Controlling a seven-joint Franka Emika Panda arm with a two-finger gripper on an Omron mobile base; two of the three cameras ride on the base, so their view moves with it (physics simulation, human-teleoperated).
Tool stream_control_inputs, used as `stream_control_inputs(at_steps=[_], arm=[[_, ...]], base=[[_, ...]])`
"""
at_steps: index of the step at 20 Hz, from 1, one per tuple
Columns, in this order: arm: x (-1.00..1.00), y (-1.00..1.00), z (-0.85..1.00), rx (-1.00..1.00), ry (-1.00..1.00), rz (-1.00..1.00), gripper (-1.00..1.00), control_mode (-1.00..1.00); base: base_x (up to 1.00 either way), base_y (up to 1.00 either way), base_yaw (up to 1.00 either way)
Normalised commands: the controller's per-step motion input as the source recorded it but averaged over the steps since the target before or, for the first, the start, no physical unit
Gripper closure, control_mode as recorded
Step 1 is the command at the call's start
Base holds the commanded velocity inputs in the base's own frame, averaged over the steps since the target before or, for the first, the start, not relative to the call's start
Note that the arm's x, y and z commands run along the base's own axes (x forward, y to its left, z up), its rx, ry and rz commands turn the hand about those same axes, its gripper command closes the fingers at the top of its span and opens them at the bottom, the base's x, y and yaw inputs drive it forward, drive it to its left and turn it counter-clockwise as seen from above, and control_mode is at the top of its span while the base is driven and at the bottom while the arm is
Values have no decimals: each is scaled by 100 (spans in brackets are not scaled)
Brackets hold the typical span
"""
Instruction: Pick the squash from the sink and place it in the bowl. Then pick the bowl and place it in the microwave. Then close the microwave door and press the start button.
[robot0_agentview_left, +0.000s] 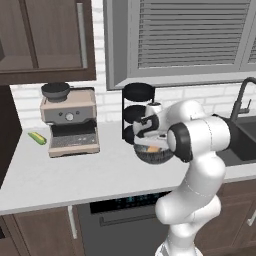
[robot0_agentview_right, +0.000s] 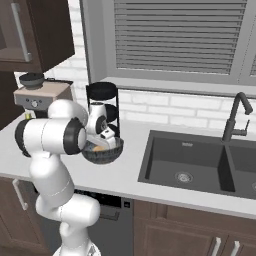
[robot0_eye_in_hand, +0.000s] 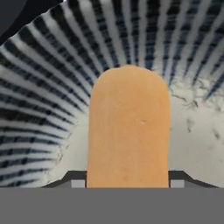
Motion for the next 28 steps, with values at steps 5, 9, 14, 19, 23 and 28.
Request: stream_control_inputs(at_steps=[5,9,14,19,23,28], arm=[[3,0,-8,0,0,0,-100,-100],[0,0,0,0,0,0,-100,-100],[-7,0,17,0,-1,0,-100,-100],[-24,-3,30,0,-4,0,-100,-100],[-32,-22,42,0,-1,-1,-100,-100],[-45,-64,21,0,0,0,-100,-100]], base=[[0,0,0],[0,0,0],[0,0,0],[0,0,0],[0,0,0],[0,0,0]])
